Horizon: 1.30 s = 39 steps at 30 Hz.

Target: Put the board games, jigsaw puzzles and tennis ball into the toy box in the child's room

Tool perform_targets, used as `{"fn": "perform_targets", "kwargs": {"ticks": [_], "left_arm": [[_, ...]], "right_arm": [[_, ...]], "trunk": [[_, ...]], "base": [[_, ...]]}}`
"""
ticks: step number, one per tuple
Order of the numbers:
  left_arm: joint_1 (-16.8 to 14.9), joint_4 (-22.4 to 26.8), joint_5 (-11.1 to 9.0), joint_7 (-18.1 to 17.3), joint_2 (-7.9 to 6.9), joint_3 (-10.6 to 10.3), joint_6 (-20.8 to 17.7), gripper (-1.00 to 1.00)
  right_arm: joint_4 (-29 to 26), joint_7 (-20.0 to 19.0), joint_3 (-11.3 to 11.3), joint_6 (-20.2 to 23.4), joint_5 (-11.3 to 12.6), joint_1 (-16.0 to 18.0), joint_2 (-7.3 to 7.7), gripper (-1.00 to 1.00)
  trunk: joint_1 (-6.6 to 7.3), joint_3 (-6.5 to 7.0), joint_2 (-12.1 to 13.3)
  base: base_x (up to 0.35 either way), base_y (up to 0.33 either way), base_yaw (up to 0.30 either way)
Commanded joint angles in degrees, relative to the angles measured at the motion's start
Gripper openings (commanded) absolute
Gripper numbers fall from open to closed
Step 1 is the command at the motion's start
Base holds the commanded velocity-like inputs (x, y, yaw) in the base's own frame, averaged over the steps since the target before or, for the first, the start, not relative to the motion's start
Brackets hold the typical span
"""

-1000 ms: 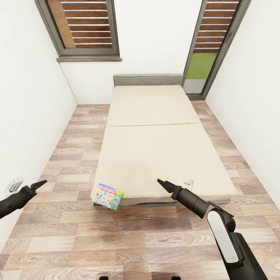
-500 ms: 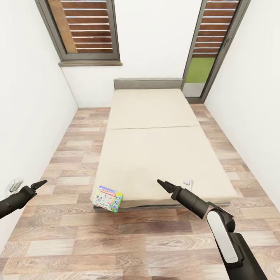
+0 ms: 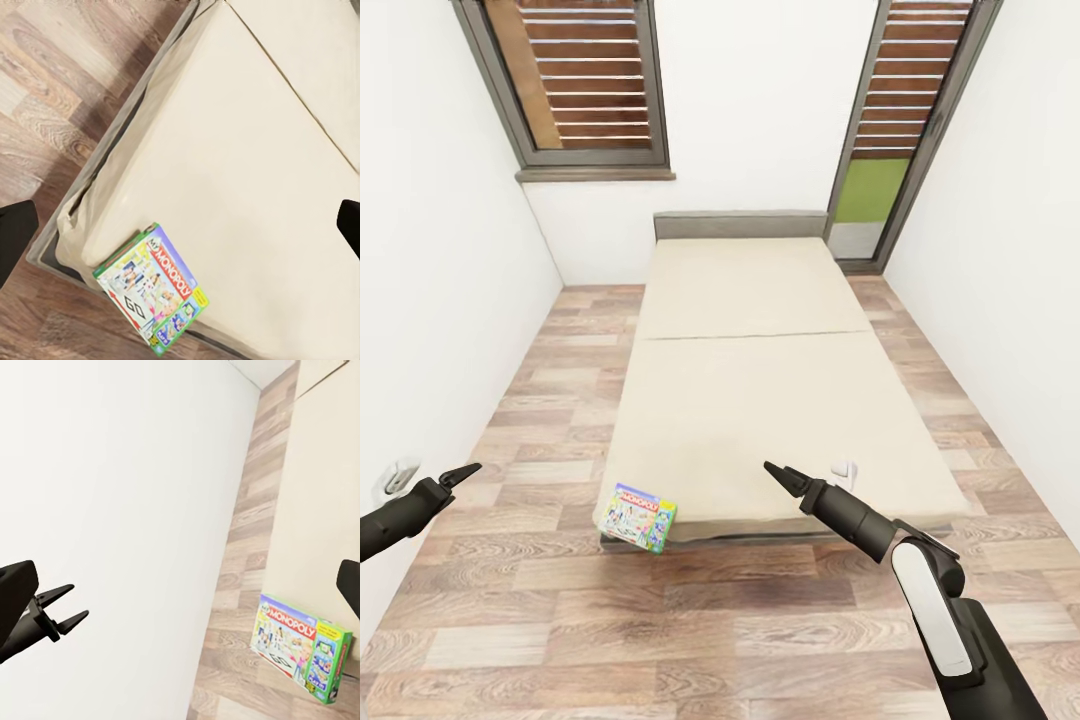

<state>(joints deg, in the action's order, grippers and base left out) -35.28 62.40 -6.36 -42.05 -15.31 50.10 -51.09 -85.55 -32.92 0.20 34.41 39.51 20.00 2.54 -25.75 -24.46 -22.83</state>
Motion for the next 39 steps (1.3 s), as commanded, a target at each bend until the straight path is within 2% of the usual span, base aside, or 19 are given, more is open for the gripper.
{"fn": "perform_targets", "kwargs": {"ticks": [1,30,39], "left_arm": [[-0.06,0.0,-0.26,0.0,0.01,0.09,-0.41,1.0],[-0.06,0.0,-0.26,-0.04,0.02,0.09,-0.41,1.0],[-0.06,0.0,-0.3,-0.05,0.02,0.09,-0.41,1.0]], "right_arm": [[-0.01,0.05,0.03,0.39,0.39,0.04,0.01,1.0],[0.2,0.05,0.01,0.39,0.39,0.04,0.01,1.0],[0.44,0.05,0.01,0.44,0.23,0.04,-0.97,1.0]], "trunk": [[-0.03,0.01,-0.09],[-0.03,2.74,-0.09],[-0.03,3.58,-0.09]], "base": [[0.0,0.0,0.0],[0.0,0.0,0.0],[0.0,0.0,0.0]]}}
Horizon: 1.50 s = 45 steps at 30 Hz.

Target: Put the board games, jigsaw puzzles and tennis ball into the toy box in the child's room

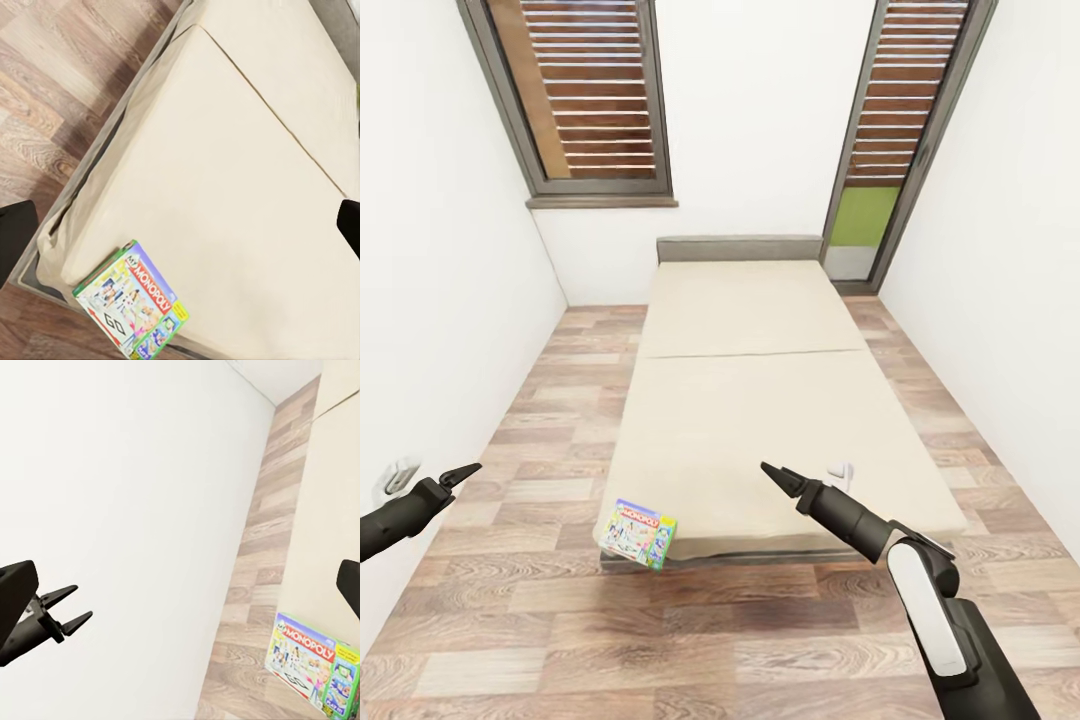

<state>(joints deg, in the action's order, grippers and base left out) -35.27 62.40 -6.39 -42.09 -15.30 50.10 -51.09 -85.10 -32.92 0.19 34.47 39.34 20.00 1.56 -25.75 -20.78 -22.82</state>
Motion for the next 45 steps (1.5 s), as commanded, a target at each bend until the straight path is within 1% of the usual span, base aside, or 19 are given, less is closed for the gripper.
{"fn": "perform_targets", "kwargs": {"ticks": [1,5,12,45], "left_arm": [[-0.06,0.0,-0.27,-0.01,0.0,0.09,-0.41,1.0],[-0.06,0.0,-0.29,-0.01,0.0,0.09,-0.41,1.0],[-0.06,0.0,-0.29,0.0,0.0,0.09,-0.41,1.0],[-0.06,0.0,-0.29,-0.01,0.0,0.09,-0.4,1.0]], "right_arm": [[0.01,0.05,0.03,0.4,0.3,0.04,-0.04,1.0],[0.08,0.05,0.06,0.42,-0.69,0.04,-0.2,1.0],[0.11,0.05,0.07,0.41,-1.33,0.04,-0.29,1.0],[0.11,0.05,0.07,0.42,-1.46,0.04,-0.64,1.0]], "trunk": [[-0.03,0.0,-0.1],[-0.03,0.38,-0.1],[-0.03,1.04,-0.1],[-0.03,4.14,-0.1]], "base": [[0.0,0.0,0.0],[0.0,0.0,0.0],[0.0,0.0,0.0],[0.0,0.0,0.0]]}}
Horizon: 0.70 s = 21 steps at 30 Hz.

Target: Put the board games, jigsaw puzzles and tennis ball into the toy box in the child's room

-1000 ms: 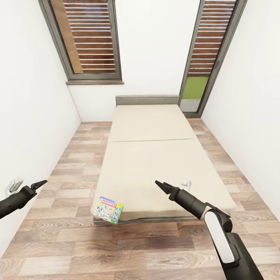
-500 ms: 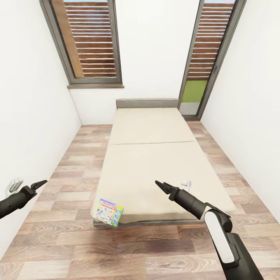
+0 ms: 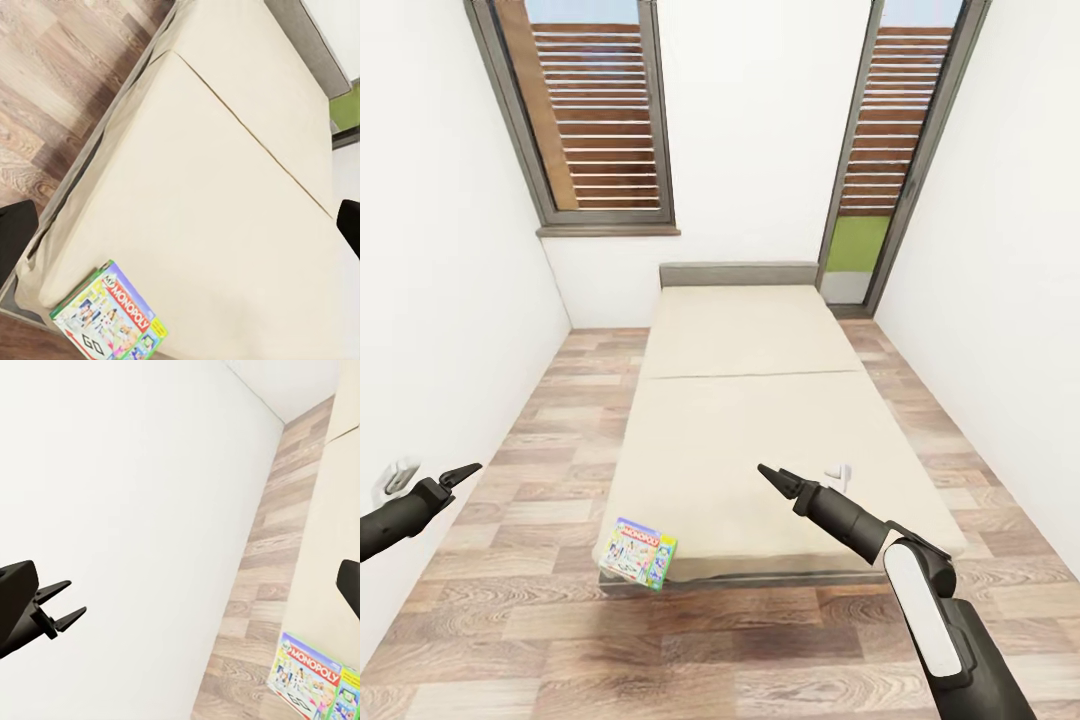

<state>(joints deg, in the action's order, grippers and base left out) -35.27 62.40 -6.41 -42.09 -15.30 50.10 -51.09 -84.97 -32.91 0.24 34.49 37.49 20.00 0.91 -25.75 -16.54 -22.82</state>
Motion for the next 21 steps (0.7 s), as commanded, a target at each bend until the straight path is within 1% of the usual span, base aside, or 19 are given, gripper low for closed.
{"fn": "perform_targets", "kwargs": {"ticks": [1,21], "left_arm": [[-0.06,0.0,-0.27,-0.01,0.02,0.09,-0.4,1.0],[-0.06,0.0,-0.23,-0.01,0.12,0.09,-0.41,1.0]], "right_arm": [[-0.02,0.04,0.03,0.4,0.39,0.04,0.0,1.0],[-0.03,0.04,0.03,0.4,0.39,0.04,-0.03,1.0]], "trunk": [[-0.03,0.0,-0.1],[-0.03,1.87,-0.1]], "base": [[0.0,0.0,0.0],[0.0,0.0,0.0]]}}
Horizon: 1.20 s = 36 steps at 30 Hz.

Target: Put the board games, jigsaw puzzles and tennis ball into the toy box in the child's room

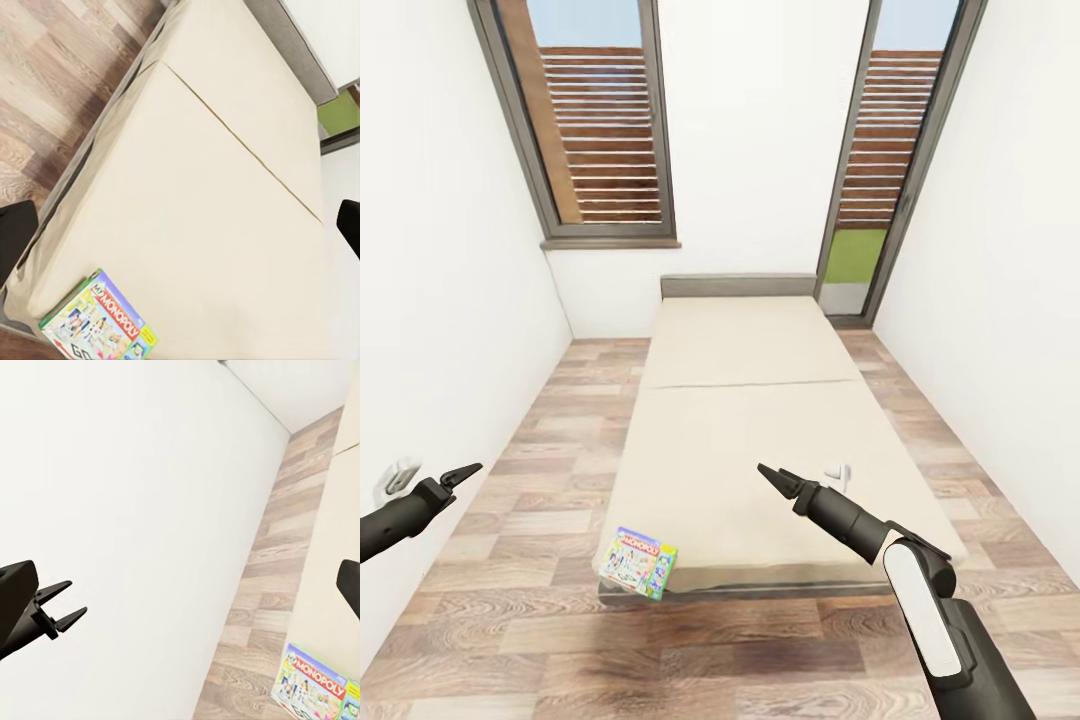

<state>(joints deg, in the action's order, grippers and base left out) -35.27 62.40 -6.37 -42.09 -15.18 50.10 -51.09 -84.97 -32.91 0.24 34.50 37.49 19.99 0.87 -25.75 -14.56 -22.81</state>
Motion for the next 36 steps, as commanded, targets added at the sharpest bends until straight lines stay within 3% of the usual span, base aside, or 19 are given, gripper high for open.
{"fn": "perform_targets", "kwargs": {"ticks": [1,36], "left_arm": [[-0.06,0.0,-0.28,-0.01,0.02,0.09,-0.41,1.0],[-0.06,0.0,-0.31,-0.03,0.2,0.09,-0.41,1.0]], "right_arm": [[-0.04,0.04,0.03,0.4,0.39,0.05,0.01,1.0],[-0.02,0.04,0.03,0.38,0.39,0.05,0.01,1.0]], "trunk": [[-0.03,-0.01,-0.1],[-0.03,3.28,-0.1]], "base": [[0.0,0.0,0.0],[0.0,0.0,0.0]]}}
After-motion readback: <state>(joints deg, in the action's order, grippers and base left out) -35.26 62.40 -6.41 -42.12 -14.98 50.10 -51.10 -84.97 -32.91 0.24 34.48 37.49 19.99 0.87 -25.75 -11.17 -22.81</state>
